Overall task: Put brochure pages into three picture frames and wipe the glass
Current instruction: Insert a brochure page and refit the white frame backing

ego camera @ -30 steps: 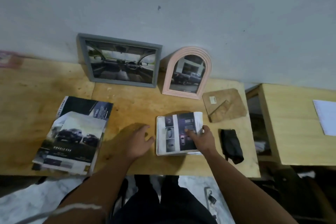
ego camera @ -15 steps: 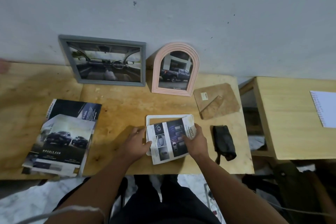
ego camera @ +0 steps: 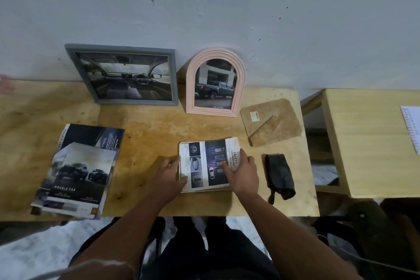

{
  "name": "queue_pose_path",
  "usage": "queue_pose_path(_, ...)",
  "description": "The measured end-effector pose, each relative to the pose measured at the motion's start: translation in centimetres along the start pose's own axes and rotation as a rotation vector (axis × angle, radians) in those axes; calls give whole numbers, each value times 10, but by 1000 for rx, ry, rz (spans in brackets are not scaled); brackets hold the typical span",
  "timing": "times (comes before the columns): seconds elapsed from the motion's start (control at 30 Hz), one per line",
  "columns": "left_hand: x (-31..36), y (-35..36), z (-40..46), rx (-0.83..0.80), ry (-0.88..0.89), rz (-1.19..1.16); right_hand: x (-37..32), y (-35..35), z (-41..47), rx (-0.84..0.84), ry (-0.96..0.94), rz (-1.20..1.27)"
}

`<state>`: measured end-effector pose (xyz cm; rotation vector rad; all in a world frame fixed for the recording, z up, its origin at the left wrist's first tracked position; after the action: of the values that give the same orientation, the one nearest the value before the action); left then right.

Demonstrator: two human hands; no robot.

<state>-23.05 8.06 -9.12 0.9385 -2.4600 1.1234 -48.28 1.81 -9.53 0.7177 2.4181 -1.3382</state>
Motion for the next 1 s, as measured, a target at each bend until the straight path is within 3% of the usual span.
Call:
queue_pose_path(0.13,1,1,2,20,-18,-9,6,-10,-1,-29,7,-227)
queue_pose_path(0.27,9,4,3,64,-5,100,17,-27,2,-47,-51,-296)
queue_pose_path(0.5,25,16,11,48,-46,320,50,-109,56,116,106,-60)
queue_pose_path(0.63,34,22,16,5,-120,392,65,-148,111,74,280,18)
queue_pose_path(0.77,36,23,18,-31,-140,482,67,-157,144,-32,407,-74)
queue_pose_path(1.0,35,20,20,-49,-131,497,75,-160,156,-29,425,-210)
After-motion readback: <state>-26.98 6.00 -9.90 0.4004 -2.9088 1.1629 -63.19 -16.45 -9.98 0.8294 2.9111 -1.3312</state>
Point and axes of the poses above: each hand's wrist, its own z-axis towards the middle knuckle, its own y-axis out of the palm, x = y × z, the point moved 4 cm from there along z, towards the middle knuckle, and after that the axes turned 10 degrees about -x, right-handed, at the moved point
